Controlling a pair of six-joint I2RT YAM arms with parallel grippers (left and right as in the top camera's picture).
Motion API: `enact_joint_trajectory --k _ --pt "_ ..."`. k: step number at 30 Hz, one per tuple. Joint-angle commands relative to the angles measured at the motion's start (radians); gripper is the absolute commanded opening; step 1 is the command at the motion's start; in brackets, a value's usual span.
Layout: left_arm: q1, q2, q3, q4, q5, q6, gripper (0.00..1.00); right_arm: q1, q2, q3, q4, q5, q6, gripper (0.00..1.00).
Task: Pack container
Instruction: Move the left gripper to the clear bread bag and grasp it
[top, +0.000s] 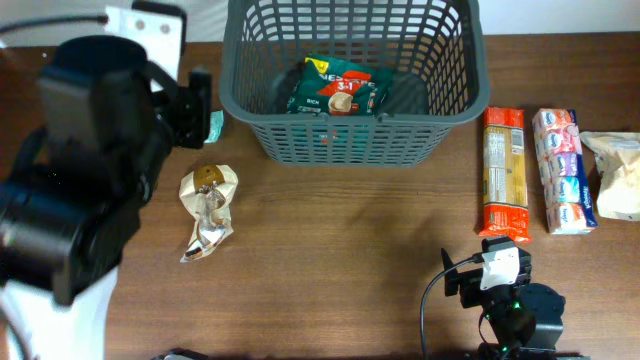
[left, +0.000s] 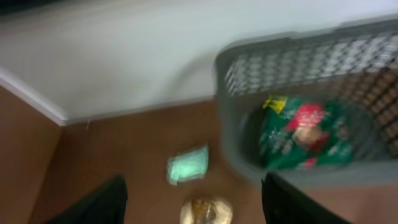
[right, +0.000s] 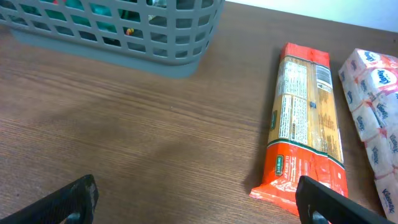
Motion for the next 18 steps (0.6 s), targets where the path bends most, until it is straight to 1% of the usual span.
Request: enact_joint_trajectory --k 1,5,9,12,15,18 --pt "0.085 0.081 -0.059 -0.099 -0.031 -0.111 0.64 0.007 -0.006 -0.005 -0.001 -0.005 0.013 0.99" --pt "0.167 0.114 -0.151 -0.131 0.017 -0.12 0.66 0.007 -0.006 -0.005 -0.001 -0.005 0.013 0.99" --pt "0.256 0.142 -0.32 -0.099 0.133 -0.119 0.71 0.007 -0.006 -0.005 -0.001 -0.005 0.013 0.99" --pt "0.312 0.159 -0.46 -0.036 0.21 -0.119 0.73 0.007 -0.006 -0.005 -0.001 -0.005 0.013 0.99" --pt "0.355 0.166 -0.644 0.093 0.319 -0.108 0.73 0.007 -0.006 -0.005 -0.001 -0.005 0.013 0.99" --pt "0.354 0.169 -0.804 0.215 0.355 -0.085 0.74 0.007 -0.006 -0.005 -0.001 -0.005 0.013 0.99"
